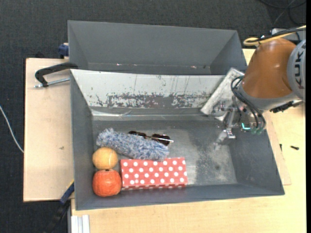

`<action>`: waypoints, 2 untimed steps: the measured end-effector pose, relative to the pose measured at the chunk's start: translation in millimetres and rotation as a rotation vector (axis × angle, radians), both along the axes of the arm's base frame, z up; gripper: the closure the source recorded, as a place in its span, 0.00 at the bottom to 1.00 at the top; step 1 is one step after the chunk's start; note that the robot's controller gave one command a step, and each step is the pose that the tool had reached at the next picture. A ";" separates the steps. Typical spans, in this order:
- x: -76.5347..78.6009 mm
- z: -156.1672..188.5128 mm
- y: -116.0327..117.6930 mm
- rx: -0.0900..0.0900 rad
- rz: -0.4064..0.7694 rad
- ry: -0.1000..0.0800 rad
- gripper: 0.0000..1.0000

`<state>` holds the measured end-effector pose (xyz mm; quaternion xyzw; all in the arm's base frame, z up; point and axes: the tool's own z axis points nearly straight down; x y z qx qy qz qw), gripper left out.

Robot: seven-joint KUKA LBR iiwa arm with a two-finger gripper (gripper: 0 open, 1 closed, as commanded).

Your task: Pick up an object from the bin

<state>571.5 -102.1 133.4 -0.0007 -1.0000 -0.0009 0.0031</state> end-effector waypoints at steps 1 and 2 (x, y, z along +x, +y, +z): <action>6.7 -19.4 13.8 -0.005 0.019 -0.017 0.00; 8.6 -63.3 42.9 0.000 0.057 -0.011 0.00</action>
Offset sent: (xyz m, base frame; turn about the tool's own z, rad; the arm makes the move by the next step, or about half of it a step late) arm 0.0063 0.0401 -0.0634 -0.0542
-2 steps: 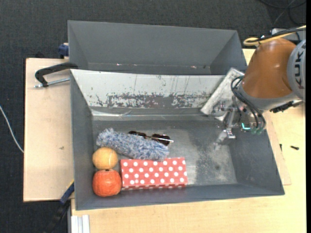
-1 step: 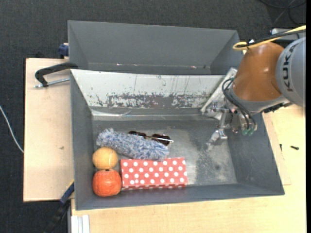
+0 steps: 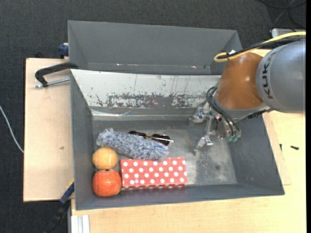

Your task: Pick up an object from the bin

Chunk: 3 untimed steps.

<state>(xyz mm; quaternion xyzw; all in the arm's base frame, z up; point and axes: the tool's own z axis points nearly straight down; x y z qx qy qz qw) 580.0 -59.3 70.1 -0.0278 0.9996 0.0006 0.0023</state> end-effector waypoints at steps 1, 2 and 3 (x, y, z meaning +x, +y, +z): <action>-1.3 2.9 23.0 -0.004 0.012 -0.001 0.00; -11.7 4.2 66.9 -0.003 0.071 -0.002 0.00; 3.4 4.5 111.4 0.000 0.039 -0.008 0.00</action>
Offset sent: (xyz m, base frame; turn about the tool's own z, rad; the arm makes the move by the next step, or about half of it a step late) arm -0.0177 0.0779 0.0020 -0.0856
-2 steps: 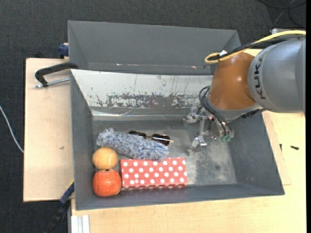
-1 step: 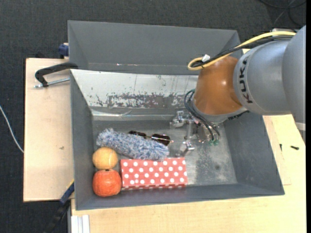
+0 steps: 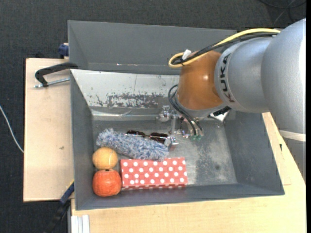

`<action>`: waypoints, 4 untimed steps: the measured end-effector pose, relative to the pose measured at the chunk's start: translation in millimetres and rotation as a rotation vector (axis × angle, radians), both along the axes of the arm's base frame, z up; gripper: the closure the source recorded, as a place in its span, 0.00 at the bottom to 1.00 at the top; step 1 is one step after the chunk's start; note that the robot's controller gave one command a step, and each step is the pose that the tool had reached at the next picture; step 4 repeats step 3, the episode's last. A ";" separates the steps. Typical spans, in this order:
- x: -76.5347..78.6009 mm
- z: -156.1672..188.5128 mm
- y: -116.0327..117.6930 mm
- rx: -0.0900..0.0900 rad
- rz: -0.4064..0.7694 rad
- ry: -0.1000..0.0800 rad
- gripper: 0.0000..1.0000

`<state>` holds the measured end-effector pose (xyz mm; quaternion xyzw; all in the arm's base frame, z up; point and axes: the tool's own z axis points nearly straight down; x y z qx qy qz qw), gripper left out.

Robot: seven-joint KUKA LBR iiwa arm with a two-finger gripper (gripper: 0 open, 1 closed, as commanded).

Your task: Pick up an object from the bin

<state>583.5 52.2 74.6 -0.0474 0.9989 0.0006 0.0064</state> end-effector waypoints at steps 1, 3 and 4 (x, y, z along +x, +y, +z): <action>-38.3 1.2 11.5 -0.001 0.026 -0.005 1.00; -49.5 191.5 -50.1 -0.003 0.077 -0.002 1.00; -49.5 191.5 -50.1 -0.003 0.077 -0.002 1.00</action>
Offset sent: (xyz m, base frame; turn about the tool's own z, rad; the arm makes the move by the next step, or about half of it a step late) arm 0.0000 0.0000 0.0000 0.0000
